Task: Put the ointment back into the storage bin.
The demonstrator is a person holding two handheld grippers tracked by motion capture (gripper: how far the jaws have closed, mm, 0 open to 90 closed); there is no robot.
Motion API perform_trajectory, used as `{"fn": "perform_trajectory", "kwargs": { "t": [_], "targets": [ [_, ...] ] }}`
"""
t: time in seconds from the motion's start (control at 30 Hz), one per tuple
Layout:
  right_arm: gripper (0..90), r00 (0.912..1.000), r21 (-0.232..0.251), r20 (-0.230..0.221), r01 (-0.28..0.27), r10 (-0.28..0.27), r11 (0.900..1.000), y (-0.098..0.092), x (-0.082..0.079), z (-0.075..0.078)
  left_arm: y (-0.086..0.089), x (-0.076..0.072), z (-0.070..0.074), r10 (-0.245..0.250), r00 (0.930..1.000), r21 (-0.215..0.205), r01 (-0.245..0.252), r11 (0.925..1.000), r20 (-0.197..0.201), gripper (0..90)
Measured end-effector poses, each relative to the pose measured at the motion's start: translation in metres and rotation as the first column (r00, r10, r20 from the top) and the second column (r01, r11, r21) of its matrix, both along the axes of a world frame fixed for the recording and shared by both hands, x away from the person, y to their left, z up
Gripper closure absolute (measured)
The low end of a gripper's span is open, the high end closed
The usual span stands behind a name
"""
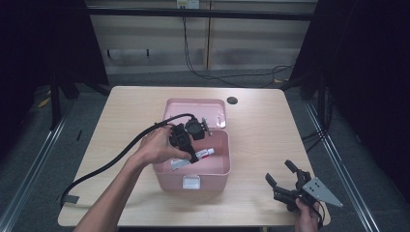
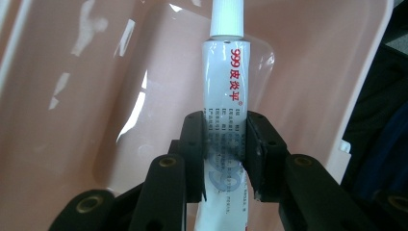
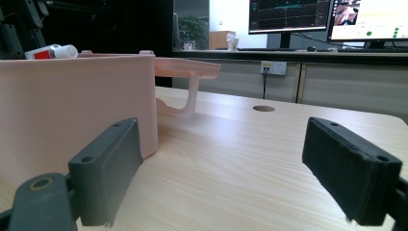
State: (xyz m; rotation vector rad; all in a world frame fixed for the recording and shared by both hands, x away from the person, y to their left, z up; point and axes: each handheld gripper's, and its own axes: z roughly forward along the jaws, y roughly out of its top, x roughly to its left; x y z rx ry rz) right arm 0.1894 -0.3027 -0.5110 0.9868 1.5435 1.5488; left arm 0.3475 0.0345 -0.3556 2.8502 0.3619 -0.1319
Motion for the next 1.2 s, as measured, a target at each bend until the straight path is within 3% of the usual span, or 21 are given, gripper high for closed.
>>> {"fn": "perform_trajectory", "kwargs": {
  "t": [0.13, 0.33, 0.5, 1.2],
  "targets": [
    [12.8, 1.0000, 0.000, 0.000, 0.000, 0.000, 1.000, 0.000, 0.000, 0.000, -0.002, 0.000, -0.004, -0.003, 1.0000, -0.009, 0.003, 1.0000, 0.004, 71.0],
    [12.8, 1.0000, 0.000, -0.001, 0.004, -0.004, 1.000, 0.000, -0.001, 0.000, -0.003, 0.003, -0.016, -0.011, 0.9992, 0.002, 0.011, 0.9999, -0.038, 71.0],
    [12.8, 1.0000, 0.000, 0.001, 0.004, -0.004, 1.000, 0.000, -0.001, 0.000, -0.001, 0.009, -0.027, 0.010, 0.9983, 0.010, -0.010, 0.9999, -0.057, 71.0],
    [12.8, 1.0000, 0.000, 0.002, 0.002, -0.002, 1.000, 0.000, -0.001, 0.000, -0.016, 0.006, -0.052, -0.078, 0.9900, 0.047, 0.084, 0.9953, -0.117, 70.9]
  ]
}}
